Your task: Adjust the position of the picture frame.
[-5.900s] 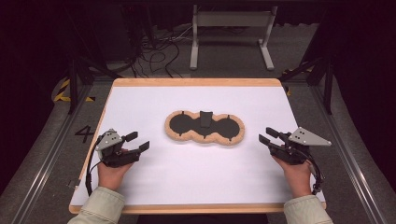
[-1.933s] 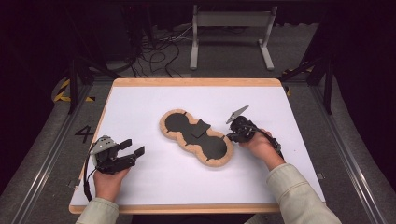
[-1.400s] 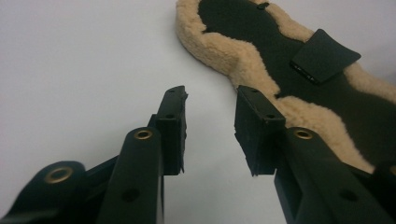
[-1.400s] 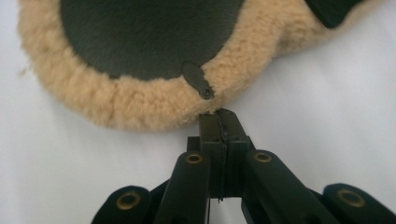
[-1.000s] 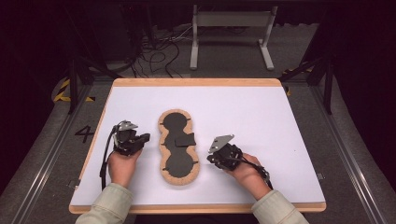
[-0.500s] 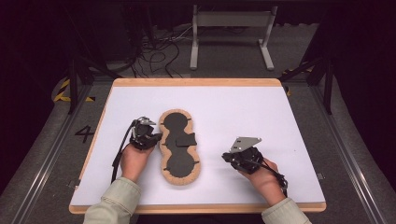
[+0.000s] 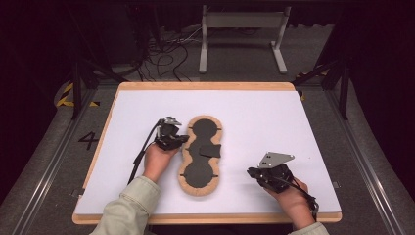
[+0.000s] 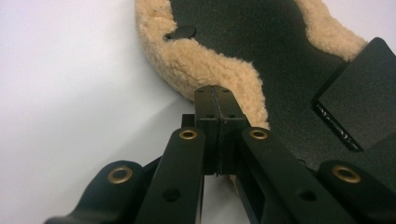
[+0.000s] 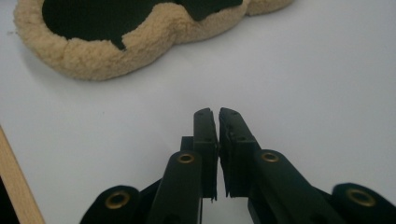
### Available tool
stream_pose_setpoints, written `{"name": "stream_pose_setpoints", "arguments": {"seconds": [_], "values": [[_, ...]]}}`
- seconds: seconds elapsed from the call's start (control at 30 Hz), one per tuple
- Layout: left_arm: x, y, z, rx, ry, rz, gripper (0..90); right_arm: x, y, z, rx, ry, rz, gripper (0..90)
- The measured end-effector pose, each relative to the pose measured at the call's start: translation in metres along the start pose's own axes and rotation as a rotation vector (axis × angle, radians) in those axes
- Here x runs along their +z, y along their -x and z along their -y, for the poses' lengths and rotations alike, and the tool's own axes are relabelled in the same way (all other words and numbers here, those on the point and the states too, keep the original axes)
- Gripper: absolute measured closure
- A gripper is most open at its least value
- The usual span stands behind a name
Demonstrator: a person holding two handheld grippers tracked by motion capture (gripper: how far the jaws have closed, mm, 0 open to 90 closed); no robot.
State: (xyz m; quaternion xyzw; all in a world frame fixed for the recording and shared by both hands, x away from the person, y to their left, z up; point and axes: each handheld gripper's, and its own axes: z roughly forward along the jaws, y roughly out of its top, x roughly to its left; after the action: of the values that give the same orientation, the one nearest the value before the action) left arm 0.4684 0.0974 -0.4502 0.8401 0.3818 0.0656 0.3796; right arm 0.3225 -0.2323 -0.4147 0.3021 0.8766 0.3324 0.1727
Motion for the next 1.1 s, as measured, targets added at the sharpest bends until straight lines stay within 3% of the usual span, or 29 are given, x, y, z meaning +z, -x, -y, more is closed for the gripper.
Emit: {"name": "stream_pose_setpoints", "arguments": {"seconds": [0.07, 0.17, 0.27, 0.33, 0.37, 0.43, 0.5, 0.53, 0.63, 0.7, 0.8, 0.9, 0.93, 1.1], "values": [[0.007, 0.011, -0.007, 0.043, -0.015, 0.012, 90.0, -0.003, -0.001, 0.005, 0.014, -0.003, -0.002, 85.6], [0.014, 0.021, -0.011, 0.062, -0.018, 0.049, 90.0, -0.005, -0.003, 0.01, 0.017, -0.005, -0.013, 85.4], [0.015, 0.02, -0.009, 0.057, -0.001, 0.069, 89.8, -0.003, -0.008, 0.012, 0.005, -0.016, -0.038, 85.7], [0.013, 0.017, -0.008, 0.047, 0.007, 0.08, 84.9, -0.001, -0.01, 0.012, -0.003, -0.022, -0.05, 86.0], [0.007, 0.013, -0.005, 0.029, 0.036, 0.087, 82.7, 0.005, -0.016, 0.01, -0.022, -0.035, -0.083, 88.6], [0.002, 0.012, -0.004, 0.029, 0.045, 0.085, 81.7, 0.01, -0.02, 0.007, -0.033, -0.045, -0.116, 90.0], [-0.007, 0.013, -0.002, 0.048, 0.063, 0.076, 79.7, 0.013, -0.022, 0.006, -0.042, -0.047, -0.134, 90.0], [-0.014, 0.014, 0.001, 0.063, 0.077, 0.07, 78.5, 0.02, -0.027, 0.001, -0.064, -0.059, -0.17, 90.0], [-0.028, 0.016, 0.009, 0.064, 0.096, 0.074, 76.5, 0.027, -0.031, -0.002, -0.088, -0.08, -0.202, 90.0], [-0.045, 0.016, 0.019, 0.058, 0.109, 0.072, 75.5, 0.041, -0.039, -0.009, -0.139, -0.115, -0.256, 90.0], [-0.054, 0.014, 0.026, 0.063, 0.118, 0.056, 74.0, 0.049, -0.046, -0.017, -0.175, -0.129, -0.281, 90.0], [-0.067, 0.011, 0.038, 0.052, 0.115, 0.019, 72.2, 0.054, -0.047, -0.023, -0.185, -0.137, -0.303, 90.0], [-0.073, 0.006, 0.048, 0.048, 0.111, -0.003, 72.0, 0.061, -0.051, -0.03, -0.194, -0.133, -0.332, 90.0], [-0.087, -0.005, 0.067, -0.018, 0.12, -0.023, 71.4, 0.077, -0.06, -0.045, -0.242, -0.113, -0.359, 90.0]]}}
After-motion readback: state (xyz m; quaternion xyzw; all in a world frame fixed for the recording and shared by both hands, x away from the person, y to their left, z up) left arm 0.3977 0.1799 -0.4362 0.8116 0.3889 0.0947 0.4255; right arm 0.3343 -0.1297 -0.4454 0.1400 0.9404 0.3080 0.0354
